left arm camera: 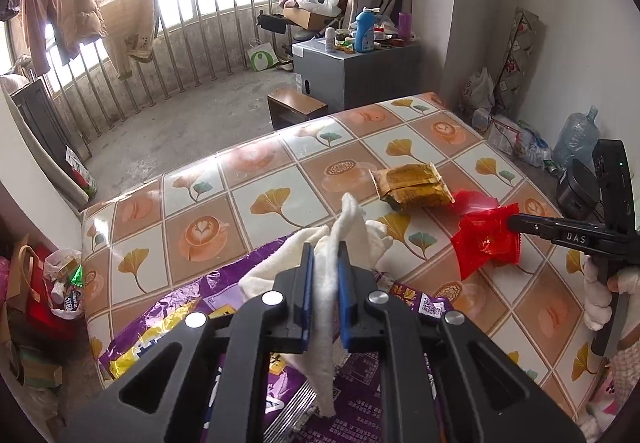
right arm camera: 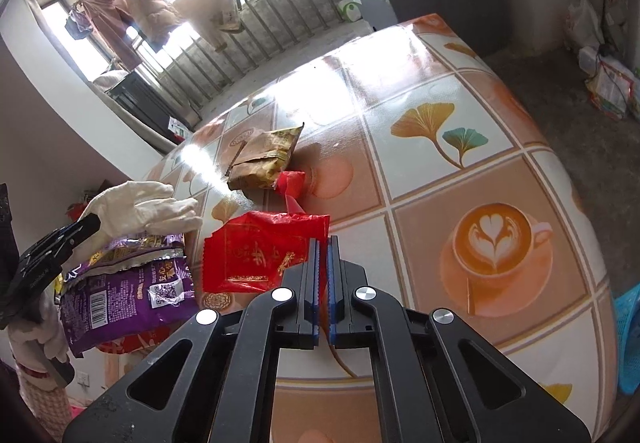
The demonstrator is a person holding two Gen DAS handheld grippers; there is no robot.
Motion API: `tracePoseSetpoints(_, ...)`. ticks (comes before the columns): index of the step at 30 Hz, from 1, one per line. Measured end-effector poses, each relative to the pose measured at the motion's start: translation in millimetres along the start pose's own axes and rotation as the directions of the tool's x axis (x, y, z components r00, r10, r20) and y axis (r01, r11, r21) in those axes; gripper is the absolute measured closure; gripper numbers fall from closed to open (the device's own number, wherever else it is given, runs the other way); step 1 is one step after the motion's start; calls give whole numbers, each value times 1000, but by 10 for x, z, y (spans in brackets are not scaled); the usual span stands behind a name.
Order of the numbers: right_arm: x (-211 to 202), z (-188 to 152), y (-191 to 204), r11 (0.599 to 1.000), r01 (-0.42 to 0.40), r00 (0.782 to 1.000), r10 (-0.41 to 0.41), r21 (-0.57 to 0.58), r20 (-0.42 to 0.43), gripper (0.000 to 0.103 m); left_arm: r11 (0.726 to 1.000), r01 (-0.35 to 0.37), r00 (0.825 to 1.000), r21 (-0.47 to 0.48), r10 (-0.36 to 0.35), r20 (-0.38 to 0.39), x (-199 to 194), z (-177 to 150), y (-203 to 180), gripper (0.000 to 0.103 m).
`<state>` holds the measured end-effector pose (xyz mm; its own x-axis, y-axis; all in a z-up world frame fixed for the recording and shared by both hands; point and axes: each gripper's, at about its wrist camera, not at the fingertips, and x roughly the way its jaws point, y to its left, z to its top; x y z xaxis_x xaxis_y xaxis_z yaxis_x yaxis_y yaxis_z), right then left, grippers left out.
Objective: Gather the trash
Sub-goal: 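Grasp the white cloth with the left gripper while the right gripper grasps the red wrapper, then carry the white cloth and red wrapper toward the blue wastebasket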
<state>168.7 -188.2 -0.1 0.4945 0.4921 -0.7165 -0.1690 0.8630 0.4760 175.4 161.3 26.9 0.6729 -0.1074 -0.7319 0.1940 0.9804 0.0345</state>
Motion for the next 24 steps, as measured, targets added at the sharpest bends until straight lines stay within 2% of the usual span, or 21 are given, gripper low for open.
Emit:
tracePoseSetpoints(7, -230, 60, 25, 997, -75, 996, 74, 19, 44, 103, 998, 46, 991, -37, -42, 124, -291, 73, 58, 94)
tracePoseSetpoints(14, -495, 110, 38, 996, -92, 990, 90, 20, 106, 103, 995, 81, 974, -62, -66, 217, -537, 155, 58, 94)
tracePoseSetpoints(24, -851, 90, -55, 994, -98, 978, 89, 38, 190, 103, 989, 138, 929, -62, -107, 355, -920, 300, -60, 94)
